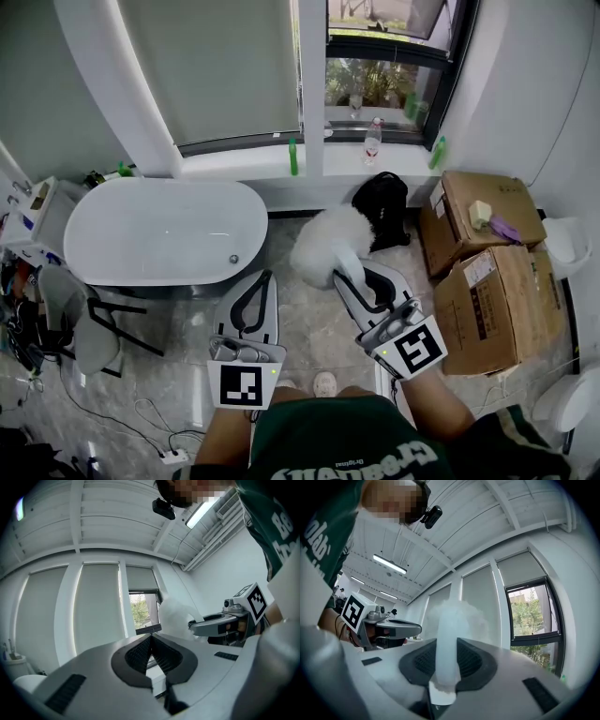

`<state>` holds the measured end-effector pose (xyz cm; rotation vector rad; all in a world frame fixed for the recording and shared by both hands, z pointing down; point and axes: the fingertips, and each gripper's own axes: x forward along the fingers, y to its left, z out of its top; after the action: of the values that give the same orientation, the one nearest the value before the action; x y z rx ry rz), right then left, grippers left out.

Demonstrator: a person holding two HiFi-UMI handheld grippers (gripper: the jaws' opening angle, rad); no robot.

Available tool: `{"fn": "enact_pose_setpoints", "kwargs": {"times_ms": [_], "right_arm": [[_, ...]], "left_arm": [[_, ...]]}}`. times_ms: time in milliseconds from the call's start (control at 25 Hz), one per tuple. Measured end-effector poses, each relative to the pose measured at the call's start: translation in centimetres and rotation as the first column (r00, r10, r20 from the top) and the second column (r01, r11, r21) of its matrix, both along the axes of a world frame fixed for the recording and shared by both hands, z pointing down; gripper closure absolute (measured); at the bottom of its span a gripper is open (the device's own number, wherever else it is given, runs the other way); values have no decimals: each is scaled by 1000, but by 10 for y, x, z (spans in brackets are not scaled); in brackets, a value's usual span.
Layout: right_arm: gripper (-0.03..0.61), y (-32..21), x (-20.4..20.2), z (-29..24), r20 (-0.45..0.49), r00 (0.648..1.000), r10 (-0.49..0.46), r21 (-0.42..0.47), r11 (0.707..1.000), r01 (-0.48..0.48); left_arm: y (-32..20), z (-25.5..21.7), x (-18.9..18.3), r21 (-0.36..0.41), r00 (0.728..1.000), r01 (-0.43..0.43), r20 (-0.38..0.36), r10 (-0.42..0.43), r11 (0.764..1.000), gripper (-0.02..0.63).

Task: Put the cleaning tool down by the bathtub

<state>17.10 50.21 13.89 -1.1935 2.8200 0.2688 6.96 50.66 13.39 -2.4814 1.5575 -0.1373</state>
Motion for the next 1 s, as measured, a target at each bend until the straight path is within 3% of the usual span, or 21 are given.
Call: {"fn": "enact_pose_setpoints", "kwargs": {"times_ms": [1000], "right_arm": [[486, 8, 8, 4, 13, 1000, -3, -6, 1000, 3]], "left_arm": [[4, -10, 0, 14, 1000, 16, 0, -16, 1000, 607]]}}
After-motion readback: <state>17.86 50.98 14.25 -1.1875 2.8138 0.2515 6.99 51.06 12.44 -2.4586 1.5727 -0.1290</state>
